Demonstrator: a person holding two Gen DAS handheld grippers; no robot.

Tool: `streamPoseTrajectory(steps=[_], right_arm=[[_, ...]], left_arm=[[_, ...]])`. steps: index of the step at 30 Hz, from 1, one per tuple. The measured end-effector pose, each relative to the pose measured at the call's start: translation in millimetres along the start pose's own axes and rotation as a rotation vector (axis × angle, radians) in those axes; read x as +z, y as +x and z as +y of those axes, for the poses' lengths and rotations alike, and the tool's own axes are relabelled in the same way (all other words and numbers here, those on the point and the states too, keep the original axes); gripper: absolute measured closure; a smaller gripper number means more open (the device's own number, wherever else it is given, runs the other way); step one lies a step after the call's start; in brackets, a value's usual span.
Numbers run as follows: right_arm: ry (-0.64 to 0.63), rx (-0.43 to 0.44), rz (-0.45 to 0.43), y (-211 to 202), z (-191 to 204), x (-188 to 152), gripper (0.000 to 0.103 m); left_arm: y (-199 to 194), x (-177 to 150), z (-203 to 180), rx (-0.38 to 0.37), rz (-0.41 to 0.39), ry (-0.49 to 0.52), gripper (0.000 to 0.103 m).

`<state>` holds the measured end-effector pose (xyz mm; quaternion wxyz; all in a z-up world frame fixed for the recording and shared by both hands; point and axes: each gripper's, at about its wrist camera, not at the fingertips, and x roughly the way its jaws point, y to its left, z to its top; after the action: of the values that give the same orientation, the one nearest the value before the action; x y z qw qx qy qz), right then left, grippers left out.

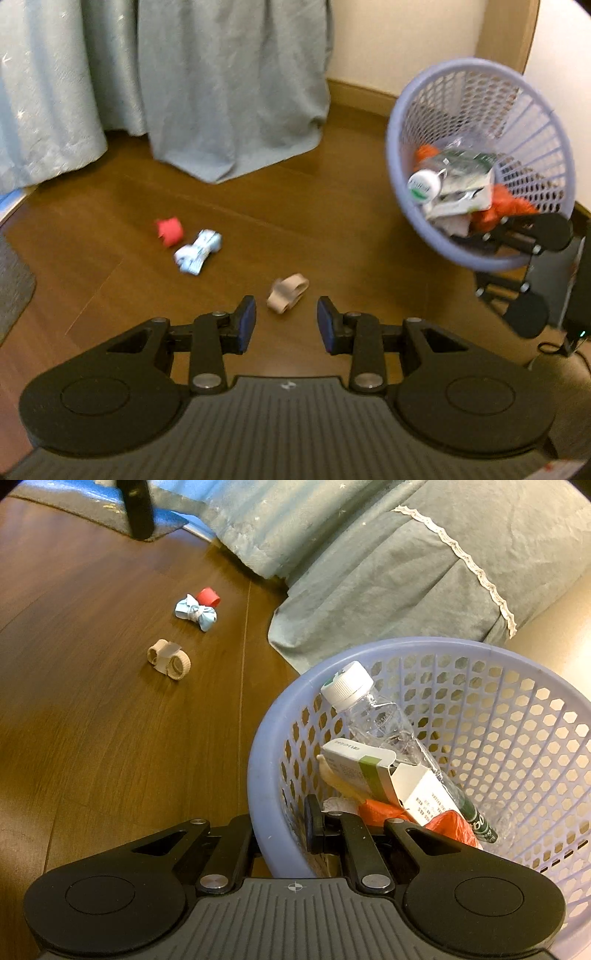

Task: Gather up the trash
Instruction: 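Grasp the beige hair tie with the left gripper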

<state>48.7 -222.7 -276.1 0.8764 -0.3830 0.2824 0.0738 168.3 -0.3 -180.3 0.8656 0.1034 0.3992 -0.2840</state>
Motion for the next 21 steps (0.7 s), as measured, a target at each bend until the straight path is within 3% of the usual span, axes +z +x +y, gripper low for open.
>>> streamPoseTrajectory(steps=[17,21], right_arm=[[0.014,-0.006,0.012,3.9,-1.6,6.2,0.097],[0.021,-0.011,0.013,5.7,-2.4,7.8,0.097]], left_arm=[[57.5,-9.6,-14.2,0.059,0.042,0.101,0.053],[77.7,-5.2,-15.9,0.083,0.072,0.042,0.053]])
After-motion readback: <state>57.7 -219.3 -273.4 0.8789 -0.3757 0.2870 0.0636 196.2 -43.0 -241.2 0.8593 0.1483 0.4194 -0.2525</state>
